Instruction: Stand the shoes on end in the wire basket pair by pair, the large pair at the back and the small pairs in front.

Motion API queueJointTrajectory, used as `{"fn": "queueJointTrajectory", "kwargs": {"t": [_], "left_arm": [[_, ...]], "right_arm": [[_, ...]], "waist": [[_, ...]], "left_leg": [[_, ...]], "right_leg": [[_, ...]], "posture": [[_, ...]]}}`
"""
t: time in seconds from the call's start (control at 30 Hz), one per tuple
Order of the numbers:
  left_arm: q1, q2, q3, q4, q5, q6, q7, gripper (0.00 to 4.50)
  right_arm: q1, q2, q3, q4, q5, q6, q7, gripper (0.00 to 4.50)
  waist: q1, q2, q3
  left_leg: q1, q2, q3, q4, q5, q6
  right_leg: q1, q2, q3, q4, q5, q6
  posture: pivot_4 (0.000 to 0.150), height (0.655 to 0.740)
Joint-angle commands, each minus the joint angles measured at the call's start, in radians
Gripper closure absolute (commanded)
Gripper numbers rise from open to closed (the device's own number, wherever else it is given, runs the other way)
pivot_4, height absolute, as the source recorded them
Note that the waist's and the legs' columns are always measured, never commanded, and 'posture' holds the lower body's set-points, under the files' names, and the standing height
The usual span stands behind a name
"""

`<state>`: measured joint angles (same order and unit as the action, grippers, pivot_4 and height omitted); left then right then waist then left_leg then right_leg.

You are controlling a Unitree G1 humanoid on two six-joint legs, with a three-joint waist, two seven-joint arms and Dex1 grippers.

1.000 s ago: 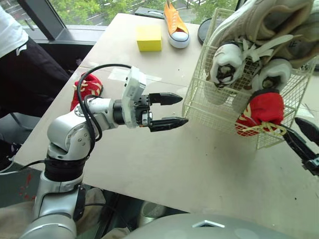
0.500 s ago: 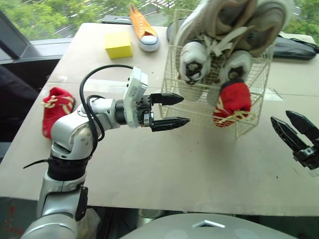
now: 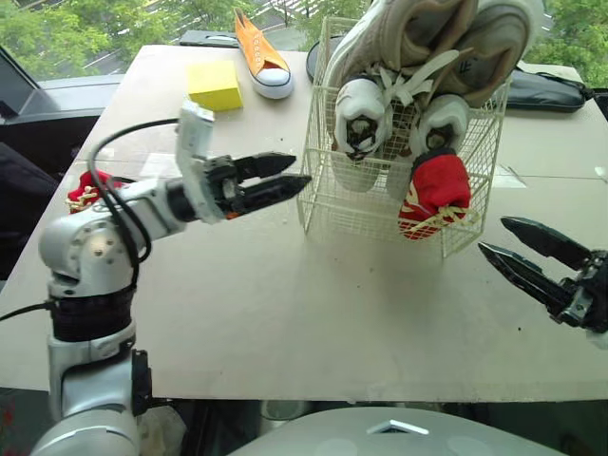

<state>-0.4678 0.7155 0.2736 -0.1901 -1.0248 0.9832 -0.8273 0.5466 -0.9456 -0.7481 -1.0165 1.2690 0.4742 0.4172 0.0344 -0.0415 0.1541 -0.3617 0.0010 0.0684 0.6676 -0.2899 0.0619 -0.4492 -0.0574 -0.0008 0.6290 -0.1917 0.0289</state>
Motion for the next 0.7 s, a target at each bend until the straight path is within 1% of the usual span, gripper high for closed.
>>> {"fn": "queueJointTrajectory", "kwargs": {"t": [0.03,0.07,0.1,0.13,0.17,0.2,0.23,0.27,0.37,0.47,0.53,0.57,0.63,0.7], "left_arm": [[-0.008,0.037,0.118,0.032,-0.056,0.042,0.071,0.0],[0.009,0.067,0.163,0.065,-0.047,0.055,0.09,0.0],[0.024,0.1,0.198,0.096,-0.035,0.069,0.102,0.0],[0.043,0.144,0.225,0.136,-0.009,0.076,0.104,0.0],[0.055,0.176,0.239,0.164,0.007,0.079,0.104,0.0],[0.072,0.225,0.249,0.213,0.034,0.079,0.085,0.0],[0.086,0.269,0.254,0.258,0.056,0.08,0.064,0.0],[0.097,0.315,0.25,0.305,0.078,0.082,0.035,0.0],[0.141,0.45,0.207,0.451,0.181,0.038,-0.073,0.0],[0.165,0.521,0.188,0.618,0.277,-0.066,-0.171,0.0],[0.148,0.548,0.183,0.738,0.336,-0.137,-0.205,0.0],[0.139,0.557,0.183,0.773,0.355,-0.154,-0.217,0.0],[0.144,0.586,0.205,0.838,0.381,-0.197,-0.266,0.0],[0.144,0.613,0.233,0.896,0.397,-0.228,-0.297,0.0]], "right_arm": [[-0.063,-0.063,0.022,0.011,0.021,0.021,0.049,2.6],[-0.101,-0.093,0.054,0.015,-0.002,0.021,0.079,2.6],[-0.141,-0.116,0.084,0.021,-0.019,0.018,0.104,2.6],[-0.193,-0.139,0.124,0.033,-0.04,0.011,0.129,2.6],[-0.235,-0.152,0.156,0.042,-0.054,0.008,0.144,2.6],[-0.288,-0.166,0.207,0.06,-0.087,0.002,0.17,2.6],[-0.336,-0.172,0.255,0.076,-0.124,-0.005,0.196,2.6],[-0.384,-0.174,0.304,0.09,-0.154,-0.009,0.221,2.6],[-0.508,-0.157,0.431,0.131,-0.244,-0.018,0.271,2.6],[-0.604,-0.125,0.515,0.151,-0.29,-0.021,0.287,2.6],[-0.688,-0.087,0.559,0.169,-0.305,-0.019,0.278,2.6],[-0.724,-0.068,0.573,0.182,-0.313,-0.02,0.276,2.6],[-0.792,-0.037,0.6,0.218,-0.298,-0.006,0.299,2.6],[-0.891,0.014,0.633,0.271,-0.216,0.032,0.301,2.6]], "waist": [[0.01,-0.003,-0.001],[0.009,-0.005,-0.001],[-0.006,-0.007,0.0],[-0.019,-0.007,0.001],[-0.029,-0.008,0.001],[-0.034,-0.008,0.001],[-0.038,-0.009,0.001],[-0.036,-0.009,0.002],[-0.025,-0.01,0.002],[-0.016,-0.01,0.002],[-0.017,-0.01,0.002],[-0.017,-0.01,0.002],[-0.018,-0.01,0.002],[-0.02,-0.01,0.002]], "left_leg": [[0.001,0.01,0.02,0.0,-0.002,-0.004],[0.003,0.014,0.03,0.0,-0.004,-0.006],[0.001,0.014,0.029,0.0,-0.005,-0.007],[0.005,0.014,0.026,0.001,-0.008,-0.009],[0.008,0.016,0.026,0.001,-0.009,-0.011],[0.009,0.017,0.024,0.001,-0.011,-0.007],[0.013,0.017,0.021,0.001,-0.012,-0.007],[0.013,0.018,0.02,0.001,-0.012,-0.007],[0.01,0.018,0.017,0.001,-0.013,-0.008],[0.005,0.018,0.014,0.002,-0.013,-0.007],[0.0,0.017,0.01,0.004,-0.013,-0.009],[-0.001,0.017,0.01,0.004,-0.012,-0.01],[-0.003,0.016,0.007,0.004,-0.012,-0.009],[-0.005,0.016,0.006,0.004,-0.012,-0.01]], "right_leg": [[-0.006,-0.005,-0.007,-0.001,0.002,-0.002],[-0.01,-0.009,-0.012,-0.002,0.005,-0.007],[-0.005,-0.01,-0.014,-0.006,0.012,-0.005],[0.003,-0.006,-0.015,-0.005,0.012,-0.004],[0.005,-0.004,-0.016,-0.005,0.012,-0.005],[0.005,-0.003,-0.018,-0.005,0.012,-0.005],[0.005,-0.001,-0.02,-0.005,0.012,-0.005],[0.005,0.004,-0.021,-0.005,0.012,-0.005],[0.004,0.003,-0.029,-0.007,0.012,-0.005],[0.001,0.001,-0.033,-0.009,0.012,-0.005],[0.0,-0.007,-0.04,-0.011,0.014,-0.009],[0.0,-0.008,-0.042,-0.011,0.014,-0.009],[0.0,-0.013,-0.046,-0.013,0.015,-0.01],[0.0,-0.014,-0.053,-0.013,0.015,-0.01]], "posture": [[0.15,0.74],[0.15,0.74],[0.15,0.74],[0.15,0.74],[0.15,0.74],[0.15,0.74],[0.15,0.74],[0.15,0.74],[0.15,0.74],[0.15,0.74],[0.15,0.74],[0.15,0.74],[0.15,0.74],[0.15,0.74]]}}
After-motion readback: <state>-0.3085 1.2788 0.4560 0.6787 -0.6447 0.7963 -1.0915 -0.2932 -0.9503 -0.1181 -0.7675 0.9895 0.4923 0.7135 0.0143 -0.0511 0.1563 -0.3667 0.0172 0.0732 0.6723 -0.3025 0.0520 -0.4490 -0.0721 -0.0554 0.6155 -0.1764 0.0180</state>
